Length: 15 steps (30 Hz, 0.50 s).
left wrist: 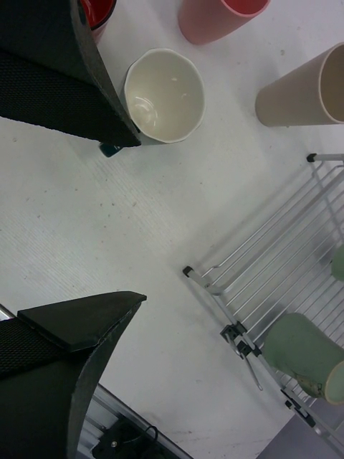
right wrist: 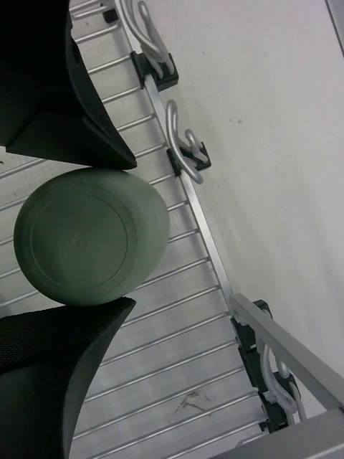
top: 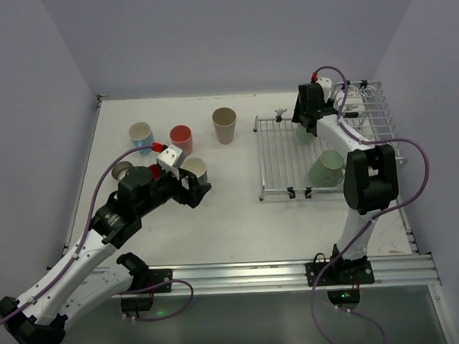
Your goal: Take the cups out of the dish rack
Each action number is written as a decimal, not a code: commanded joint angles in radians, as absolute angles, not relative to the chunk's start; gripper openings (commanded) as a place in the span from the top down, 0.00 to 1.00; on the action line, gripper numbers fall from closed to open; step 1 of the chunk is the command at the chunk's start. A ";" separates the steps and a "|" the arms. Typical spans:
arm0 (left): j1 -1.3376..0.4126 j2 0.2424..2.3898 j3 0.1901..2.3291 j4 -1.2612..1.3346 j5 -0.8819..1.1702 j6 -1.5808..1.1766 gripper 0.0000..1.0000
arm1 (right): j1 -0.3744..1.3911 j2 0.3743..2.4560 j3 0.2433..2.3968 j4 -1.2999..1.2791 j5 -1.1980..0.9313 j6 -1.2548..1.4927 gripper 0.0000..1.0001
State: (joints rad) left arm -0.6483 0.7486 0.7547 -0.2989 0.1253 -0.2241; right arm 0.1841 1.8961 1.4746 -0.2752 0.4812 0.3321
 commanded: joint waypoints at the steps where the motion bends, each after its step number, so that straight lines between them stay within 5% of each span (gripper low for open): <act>1: -0.643 0.749 0.785 -0.245 0.136 -0.230 0.16 | 0.193 1.755 1.442 -0.170 0.440 0.331 0.66; 15: -0.644 0.839 0.758 0.010 0.296 -0.506 0.18 | 0.273 1.347 1.096 0.044 0.080 0.551 0.67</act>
